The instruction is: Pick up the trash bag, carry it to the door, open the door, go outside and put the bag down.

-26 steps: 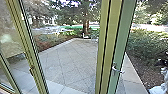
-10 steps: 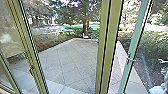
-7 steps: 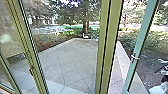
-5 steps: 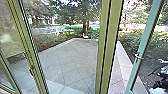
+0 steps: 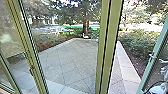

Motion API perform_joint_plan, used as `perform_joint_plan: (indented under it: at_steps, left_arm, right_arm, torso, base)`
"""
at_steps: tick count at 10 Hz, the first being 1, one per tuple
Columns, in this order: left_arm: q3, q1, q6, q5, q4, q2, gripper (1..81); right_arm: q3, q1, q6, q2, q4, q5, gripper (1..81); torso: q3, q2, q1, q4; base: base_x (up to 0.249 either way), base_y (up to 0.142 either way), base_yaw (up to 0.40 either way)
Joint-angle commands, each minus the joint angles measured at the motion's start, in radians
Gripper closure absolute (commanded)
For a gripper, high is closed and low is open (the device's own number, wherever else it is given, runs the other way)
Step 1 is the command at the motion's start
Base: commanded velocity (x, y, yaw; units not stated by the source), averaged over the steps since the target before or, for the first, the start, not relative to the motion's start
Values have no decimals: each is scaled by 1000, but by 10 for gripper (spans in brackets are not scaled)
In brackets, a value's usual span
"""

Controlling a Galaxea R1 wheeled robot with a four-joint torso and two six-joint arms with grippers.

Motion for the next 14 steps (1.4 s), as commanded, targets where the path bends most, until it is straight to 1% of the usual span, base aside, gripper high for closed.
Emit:
perform_joint_plan:
  at_steps: [1, 2, 3, 4, 6, 7, 8, 9, 11, 12, 13, 14]
  left_arm:
    - [12, -23, 8, 55, 11, -1, 811]
    - [9, -25, 8, 53, 11, -3, 811]
    - [8, -25, 8, 53, 11, -3, 811]
    - [8, -25, 8, 53, 13, -6, 811]
    - [8, -25, 8, 53, 13, -23, 811]
    - [8, -25, 8, 50, 9, -37, 811]
    - [8, -22, 8, 44, 5, -43, 811]
    - [8, -22, 8, 24, 0, -49, 811]
    - [9, -22, 3, 20, -1, -47, 811]
    - [14, -22, 1, 15, -1, -46, 811]
    - [14, -22, 0, -5, -3, -44, 811]
    - [14, -22, 0, -13, -1, -44, 811]
  right_arm:
    - [85, -94, 2, -40, -101, 196, 10]
    - [96, -143, 3, -24, -147, 234, 10]
    - [73, -201, 16, 3, -181, 243, 10]
    - [61, -245, 17, 31, -194, 274, 10]
    - [35, -324, 19, 80, -229, 308, 10]
    - [-12, -380, 19, 129, -250, 335, 10]
    - [-87, -434, 19, 192, -266, 366, 10]
    - [-158, -482, 19, 245, -284, 398, 10]
    - [-281, -559, 13, 347, -301, 447, 10]
    - [-338, -595, 13, 402, -330, 474, 10]
    - [-394, -626, 11, 451, -347, 495, 10]
    - [-448, -651, 11, 494, -349, 515, 10]
  torso:
    - [0, 0, 0, 0]
    - [0, 0, 0, 0]
    - [0, 0, 0, 0]
    - [0, 0, 0, 0]
    - [0, 0, 0, 0]
    - [0, 0, 0, 0]
    - [0, 0, 0, 0]
    - [0, 0, 0, 0]
    - [0, 0, 0, 0]
    - [0, 0, 0, 0]
    - [0, 0, 0, 0]
    - [0, 0, 0, 0]
  base:
    - [0, 0, 0]
    - [0, 0, 0]
    - [0, 0, 0]
    - [0, 0, 0]
    - [0, 0, 0]
    - [0, 0, 0]
    - [0, 0, 0]
    - [0, 0, 0]
    - [0, 0, 0]
    - [0, 0, 0]
    - [0, 0, 0]
    - [0, 0, 0]
